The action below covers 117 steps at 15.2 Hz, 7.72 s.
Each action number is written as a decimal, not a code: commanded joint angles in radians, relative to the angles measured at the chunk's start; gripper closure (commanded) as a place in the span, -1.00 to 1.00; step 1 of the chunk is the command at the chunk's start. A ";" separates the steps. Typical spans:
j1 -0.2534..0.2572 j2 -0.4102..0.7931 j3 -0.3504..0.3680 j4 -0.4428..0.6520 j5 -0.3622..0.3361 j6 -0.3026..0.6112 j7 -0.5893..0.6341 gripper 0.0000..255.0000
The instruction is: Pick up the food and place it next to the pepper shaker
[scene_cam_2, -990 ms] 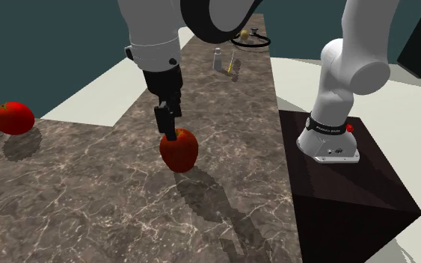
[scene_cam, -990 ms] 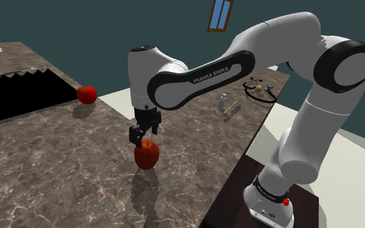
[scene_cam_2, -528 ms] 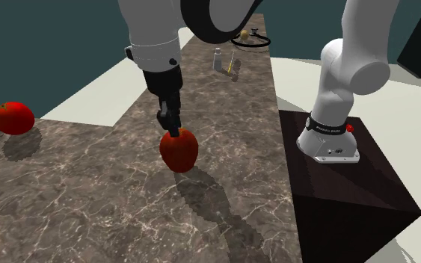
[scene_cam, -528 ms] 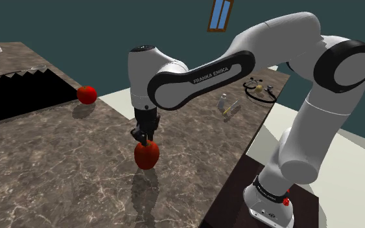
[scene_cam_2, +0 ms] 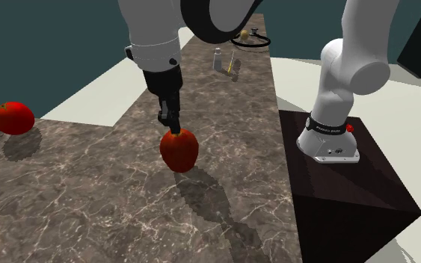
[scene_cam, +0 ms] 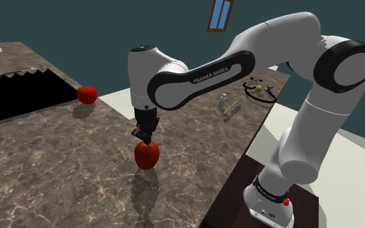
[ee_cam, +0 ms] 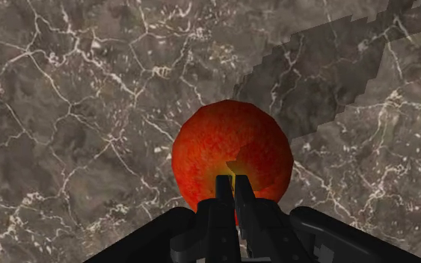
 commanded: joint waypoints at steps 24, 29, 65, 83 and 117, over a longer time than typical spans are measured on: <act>-0.005 -0.069 -0.001 0.250 0.034 -0.312 -0.026 1.00; -0.005 -0.066 0.000 0.320 0.033 -0.380 -0.025 1.00; -0.272 -0.299 -0.367 0.197 0.011 -0.469 -0.663 1.00; -0.456 -0.071 -0.611 0.449 -0.022 -0.468 -1.089 1.00; -0.527 0.057 -0.667 0.227 0.002 -0.114 -1.200 1.00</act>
